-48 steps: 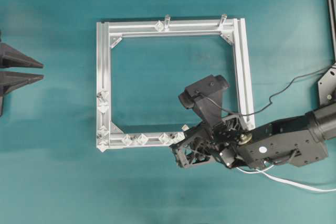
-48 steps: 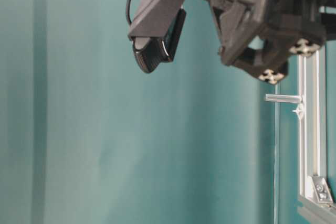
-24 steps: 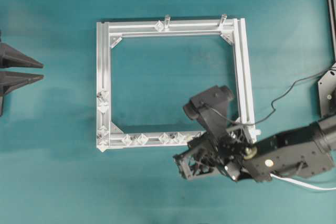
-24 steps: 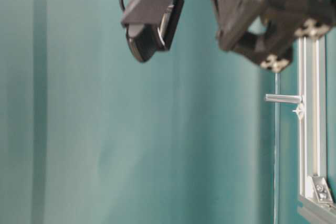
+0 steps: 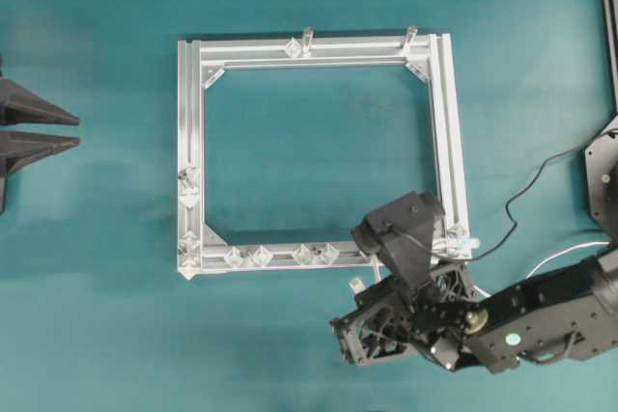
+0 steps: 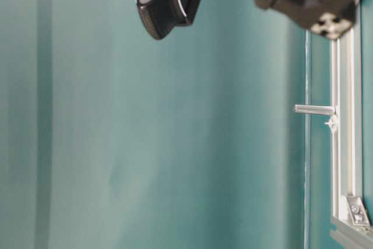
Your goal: Move the cable alternately left and right between 8 closely spaced pins so it hooks onto each one.
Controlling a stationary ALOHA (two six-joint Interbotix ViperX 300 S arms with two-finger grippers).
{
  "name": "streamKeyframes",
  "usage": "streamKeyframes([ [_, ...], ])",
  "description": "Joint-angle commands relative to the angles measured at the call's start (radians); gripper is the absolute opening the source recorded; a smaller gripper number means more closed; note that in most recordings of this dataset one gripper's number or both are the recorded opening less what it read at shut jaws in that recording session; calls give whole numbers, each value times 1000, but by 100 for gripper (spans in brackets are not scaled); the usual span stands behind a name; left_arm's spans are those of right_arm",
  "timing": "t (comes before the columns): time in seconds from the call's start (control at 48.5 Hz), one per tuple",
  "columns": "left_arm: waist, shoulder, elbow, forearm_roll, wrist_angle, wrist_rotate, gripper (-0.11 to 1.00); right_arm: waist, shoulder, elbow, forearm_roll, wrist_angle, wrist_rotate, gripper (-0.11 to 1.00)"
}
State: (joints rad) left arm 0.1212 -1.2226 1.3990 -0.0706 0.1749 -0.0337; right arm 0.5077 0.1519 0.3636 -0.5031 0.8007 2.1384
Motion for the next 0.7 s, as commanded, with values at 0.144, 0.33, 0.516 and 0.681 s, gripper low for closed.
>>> streamKeyframes([
  [0.144, -3, 8, -20, 3, -5, -2, 36, 11, 5, -51, 0, 0, 2, 18],
  [0.33, -3, 8, -20, 3, -5, -2, 36, 11, 37, -95, -9, 5, 2, 18],
  [0.516, -3, 8, -20, 3, -6, -2, 36, 3, 78, -153, -31, 11, -6, 18],
  [0.681, -3, 8, -18, 3, -5, -2, 36, -6, 121, -207, -57, 3, -17, 18],
])
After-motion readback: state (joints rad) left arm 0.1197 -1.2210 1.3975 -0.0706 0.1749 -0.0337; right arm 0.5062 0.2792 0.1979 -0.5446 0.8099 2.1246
